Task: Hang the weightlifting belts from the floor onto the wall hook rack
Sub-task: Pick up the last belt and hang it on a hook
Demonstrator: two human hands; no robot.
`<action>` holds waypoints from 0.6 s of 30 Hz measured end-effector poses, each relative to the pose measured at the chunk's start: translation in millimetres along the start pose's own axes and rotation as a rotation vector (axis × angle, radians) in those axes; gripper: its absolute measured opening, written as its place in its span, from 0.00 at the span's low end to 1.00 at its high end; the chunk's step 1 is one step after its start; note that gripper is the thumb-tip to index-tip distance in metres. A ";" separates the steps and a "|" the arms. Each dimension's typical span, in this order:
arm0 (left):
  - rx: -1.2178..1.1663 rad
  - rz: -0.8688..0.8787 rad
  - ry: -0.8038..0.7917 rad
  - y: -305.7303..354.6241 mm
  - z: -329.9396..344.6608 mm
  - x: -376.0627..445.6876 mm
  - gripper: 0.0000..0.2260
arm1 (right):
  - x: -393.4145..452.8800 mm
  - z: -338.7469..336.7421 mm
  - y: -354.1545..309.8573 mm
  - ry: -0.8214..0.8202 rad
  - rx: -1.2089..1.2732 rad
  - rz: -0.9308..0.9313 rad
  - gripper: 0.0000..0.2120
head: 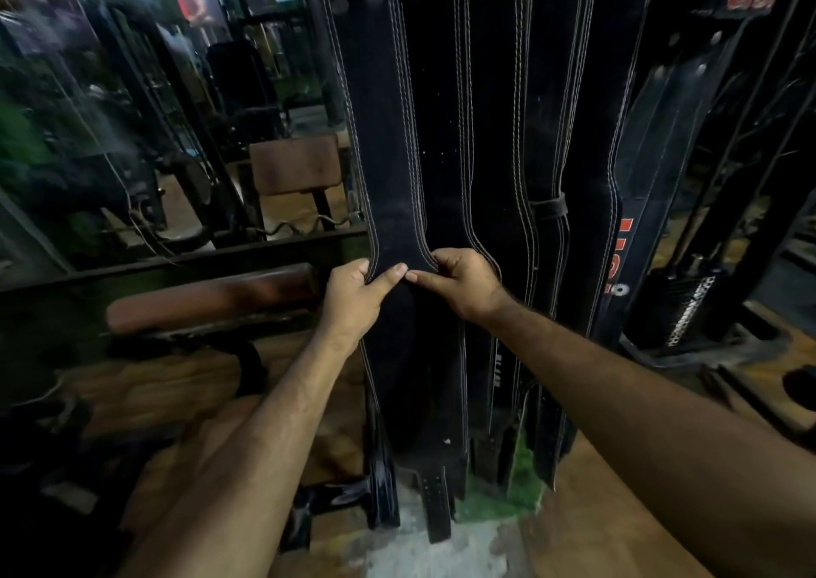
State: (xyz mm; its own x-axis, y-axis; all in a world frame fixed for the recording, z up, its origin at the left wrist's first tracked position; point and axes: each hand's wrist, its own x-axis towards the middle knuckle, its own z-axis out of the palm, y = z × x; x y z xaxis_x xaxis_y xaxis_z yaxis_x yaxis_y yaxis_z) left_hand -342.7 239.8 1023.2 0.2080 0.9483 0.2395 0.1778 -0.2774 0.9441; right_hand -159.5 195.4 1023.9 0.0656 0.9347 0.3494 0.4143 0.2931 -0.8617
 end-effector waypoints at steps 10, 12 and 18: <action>-0.187 -0.085 0.032 -23.1 8.6 -27.2 0.10 | -35.6 6.6 57.0 -0.071 0.185 0.221 0.20; -0.180 -0.125 0.014 -39.2 14.1 -32.9 0.11 | -50.8 12.0 75.9 -0.092 0.118 0.292 0.25; -0.082 -0.324 -0.030 -119.6 35.5 -70.2 0.16 | -86.1 29.9 120.2 -0.103 -0.037 0.402 0.24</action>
State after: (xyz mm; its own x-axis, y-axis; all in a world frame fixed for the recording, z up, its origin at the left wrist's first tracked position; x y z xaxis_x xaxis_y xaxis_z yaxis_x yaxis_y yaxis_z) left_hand -344.4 201.0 885.4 0.1823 0.9798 -0.0817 0.1616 0.0521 0.9855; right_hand -142.5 156.2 879.2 0.1379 0.9891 -0.0522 0.4071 -0.1047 -0.9074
